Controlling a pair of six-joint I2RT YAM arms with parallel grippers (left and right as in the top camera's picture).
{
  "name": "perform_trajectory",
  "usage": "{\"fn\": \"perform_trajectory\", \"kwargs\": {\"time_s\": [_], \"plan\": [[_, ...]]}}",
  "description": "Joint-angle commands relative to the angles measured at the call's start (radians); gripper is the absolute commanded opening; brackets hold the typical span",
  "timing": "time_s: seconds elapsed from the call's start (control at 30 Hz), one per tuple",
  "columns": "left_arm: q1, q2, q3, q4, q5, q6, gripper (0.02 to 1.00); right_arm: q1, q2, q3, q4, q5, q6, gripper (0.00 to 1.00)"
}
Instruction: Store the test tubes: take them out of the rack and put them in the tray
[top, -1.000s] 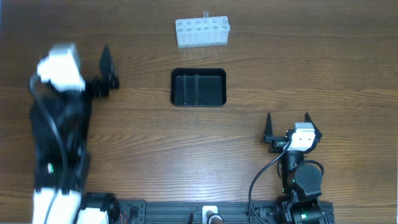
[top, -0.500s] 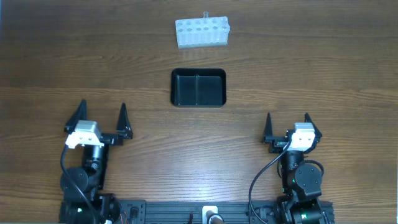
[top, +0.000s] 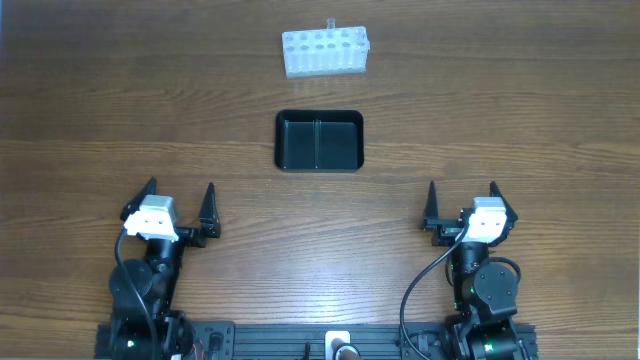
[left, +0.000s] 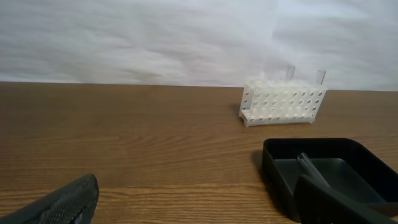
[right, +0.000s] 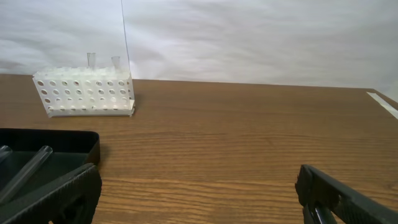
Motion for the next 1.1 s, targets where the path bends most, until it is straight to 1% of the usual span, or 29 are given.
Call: {"fn": "perform_trajectory", "kwargs": {"time_s": [0.03,1.1], "plan": [[0.006,-0.007,-0.005,-0.002,0.013,0.011,0.998,0.006,-0.007,-0.006,-0.001,0.006,0.003,0.991],[0.006,-0.007,-0.005,-0.002,0.013,0.011,1.0,0.006,0.005,-0.006,0.003,0.006,0.002,0.993]]}}
